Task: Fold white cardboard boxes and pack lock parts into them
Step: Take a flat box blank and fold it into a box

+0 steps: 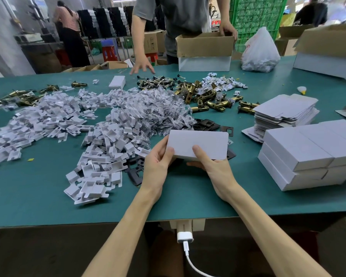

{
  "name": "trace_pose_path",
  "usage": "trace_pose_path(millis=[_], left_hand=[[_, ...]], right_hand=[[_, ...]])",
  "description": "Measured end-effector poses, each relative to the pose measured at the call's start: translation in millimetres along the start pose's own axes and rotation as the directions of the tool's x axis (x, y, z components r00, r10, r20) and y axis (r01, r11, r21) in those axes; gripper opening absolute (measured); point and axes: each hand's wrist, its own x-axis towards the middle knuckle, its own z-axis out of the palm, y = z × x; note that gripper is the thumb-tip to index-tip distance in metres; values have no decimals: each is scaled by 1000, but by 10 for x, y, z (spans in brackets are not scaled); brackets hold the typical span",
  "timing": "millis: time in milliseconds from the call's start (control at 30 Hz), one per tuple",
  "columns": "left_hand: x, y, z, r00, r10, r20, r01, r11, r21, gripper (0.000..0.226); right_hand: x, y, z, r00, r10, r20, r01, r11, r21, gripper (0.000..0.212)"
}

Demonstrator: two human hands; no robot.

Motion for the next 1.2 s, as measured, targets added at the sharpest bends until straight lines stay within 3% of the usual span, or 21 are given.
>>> trace_pose_path(millis=[67,167,300,400,500,600,700,733,867,1000,1100,1200], left_hand=[[9,8,-10,993,-34,-116,25,997,-75,35],[28,14,-28,981,-78,-180,47,984,-170,27],[44,43,-31,962,-105,-252,44,970,-239,16],[43,50,-34,967,-96,-234,38,970,-239,18],[12,61,-14,986,-65,-156,43,989,-142,22],[-12,66,6,997,-36,-69,33,998,-51,34],[-25,33,21,999,-9,-32,11,997,80,47],[-26,15,23,999,10,-34,-5,992,128,50],[-51,25,50,996,74,46,-81,981,176,46],[-55,32,47,984,129,124,-149,974,170,29],[-31,-11,24,998,65,16,-66,994,88,35],[70,10,18,993,-13,-115,22,997,75,38]], right_hand=[[-28,-22,26,998,-11,65,13,999,-31,34],[-48,-42,29,985,-34,167,46,997,-64,44],[-16,-57,-19,988,-111,106,115,993,-34,70],[3,-55,-43,993,-95,71,100,992,-77,94],[22,-32,-59,980,-96,176,125,979,-161,106],[19,-32,-49,966,-72,247,124,971,-204,90],[8,-15,-39,959,-87,270,148,966,-214,33],[2,-9,-40,965,-99,244,151,967,-207,23],[11,-3,-37,988,-110,104,129,972,-196,34],[-8,-4,-5,982,-107,157,163,902,-400,41],[0,-16,21,988,-98,123,145,869,-472,49],[106,-57,5,995,-99,18,96,883,-459,29]])
